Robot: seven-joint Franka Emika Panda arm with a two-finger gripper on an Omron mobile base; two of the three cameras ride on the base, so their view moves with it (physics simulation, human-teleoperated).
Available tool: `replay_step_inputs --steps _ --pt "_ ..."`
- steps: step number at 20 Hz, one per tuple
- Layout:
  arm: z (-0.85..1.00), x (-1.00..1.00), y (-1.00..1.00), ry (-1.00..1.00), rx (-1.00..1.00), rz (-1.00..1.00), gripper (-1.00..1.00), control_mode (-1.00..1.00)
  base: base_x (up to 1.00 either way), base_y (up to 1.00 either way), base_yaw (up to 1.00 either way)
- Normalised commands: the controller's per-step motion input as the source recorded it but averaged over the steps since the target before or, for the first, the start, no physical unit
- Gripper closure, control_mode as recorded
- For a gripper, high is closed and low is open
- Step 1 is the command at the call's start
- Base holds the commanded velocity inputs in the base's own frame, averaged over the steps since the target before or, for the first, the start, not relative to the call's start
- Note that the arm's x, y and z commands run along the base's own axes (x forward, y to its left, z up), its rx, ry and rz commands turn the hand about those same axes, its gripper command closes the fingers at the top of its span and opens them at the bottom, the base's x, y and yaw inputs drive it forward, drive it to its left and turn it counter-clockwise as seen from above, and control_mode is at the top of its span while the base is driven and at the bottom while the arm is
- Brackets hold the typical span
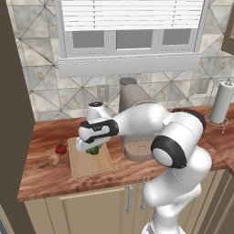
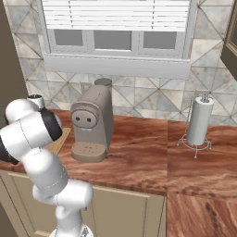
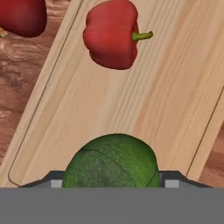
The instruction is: Place the avocado, onion, tomato, and bell pepper on the cutting board.
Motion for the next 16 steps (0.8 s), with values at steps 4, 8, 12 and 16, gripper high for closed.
replay_step_inputs --steps 4,8,12,16 --pt "-0.16 0.01 0.29 0.00 0.00 -0.03 1.00 -1.00 0.00 0.00 0.00" --pt "-0.18 0.01 0.28 -0.01 0.00 -0.03 1.00 -1.00 0.00 0.00 0.00" --pt "-0.22 0.01 0.06 -0.02 -0.04 -0.06 1.00 -1.00 0.00 0.00 0.00" --pt "-0.20 0.10 0.02 -0.04 -0.06 -0.07 1.00 -1.00 0.00 0.00 0.00"
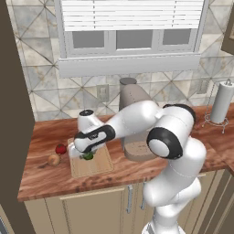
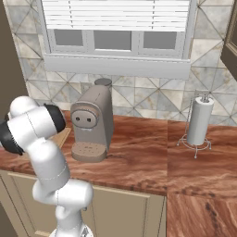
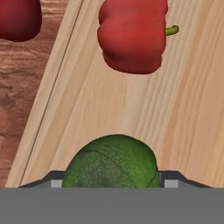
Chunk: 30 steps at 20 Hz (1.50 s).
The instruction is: Place the avocado, onion, tomato, and bell pepper on the cutting board.
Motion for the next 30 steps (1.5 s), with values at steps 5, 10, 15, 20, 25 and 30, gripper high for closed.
replay_step_inputs --steps 5,10,15,20,25,30 --pt "-0.20 0.05 0.05 -0.04 -0.05 -0.08 1.00 -1.00 0.00 0.00 0.00" --pt "-0.08 0.01 0.04 -0.02 -0.04 -0.08 -1.00 -1.00 0.00 0.00 0.00" --pt "0.00 0.00 -0.06 -0.11 0.00 -0.06 -1.00 -1.00 0.00 0.00 0.00" --pt "0.00 -0.01 -0.19 -0.15 0.00 -0.07 -1.00 -1.00 0.00 0.00 0.00" --pt "0.01 -0.07 -0.32 -0.17 0.00 -0.09 -1.00 -1.00 0.00 0.00 0.00" --pt "0.18 -0.04 -0.17 -0.19 0.00 -0.07 -1.00 -1.00 0.00 0.00 0.00"
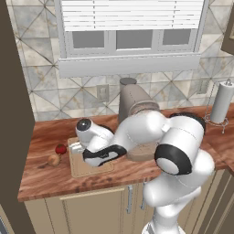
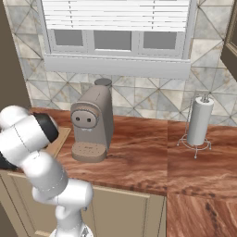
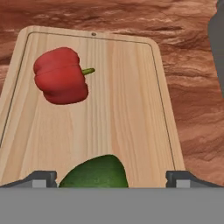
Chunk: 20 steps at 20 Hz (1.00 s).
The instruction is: Place the avocado, onion, tomato, and bell pepper on the cutting board.
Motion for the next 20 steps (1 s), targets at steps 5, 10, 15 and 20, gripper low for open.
replay_step_inputs --steps 5,10,15,20 --pt "0.44 0.00 0.09 -0.11 0.06 -0.01 -1.00 -1.00 0.00 0.00 0.00" --pt "0.57 -0.01 0.20 -0.09 0.09 0.00 -1.00 -1.00 0.00 0.00 0.00" --pt "0.52 -0.25 0.35 -0.11 0.07 0.00 -1.00 -1.00 0.00 0.00 0.00" --pt "0.39 -0.40 0.40 -0.14 0.03 0.01 -1.00 -1.00 0.00 0.00 0.00"
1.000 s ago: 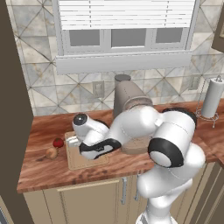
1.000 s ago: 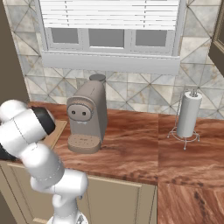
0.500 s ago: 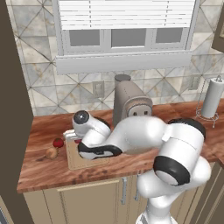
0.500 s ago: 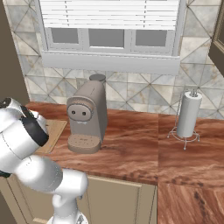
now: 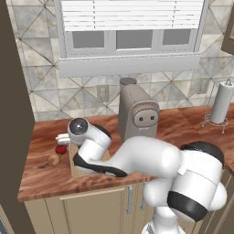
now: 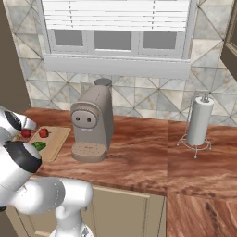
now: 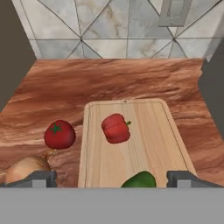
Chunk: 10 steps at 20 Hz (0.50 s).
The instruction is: Place the avocado, onion, tomato, and bell pepper on the cutting board.
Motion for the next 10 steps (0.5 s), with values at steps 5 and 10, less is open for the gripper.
replay_step_inputs --steps 5,10 --pt "0.40 -0.31 0.35 -0.09 0.06 0.03 -1.00 -1.00 0.00 0.00 0.00" --pt "0.40 -0.28 0.14 0.01 0.12 0.09 -1.00 -1.00 0.00 0.00 0.00"
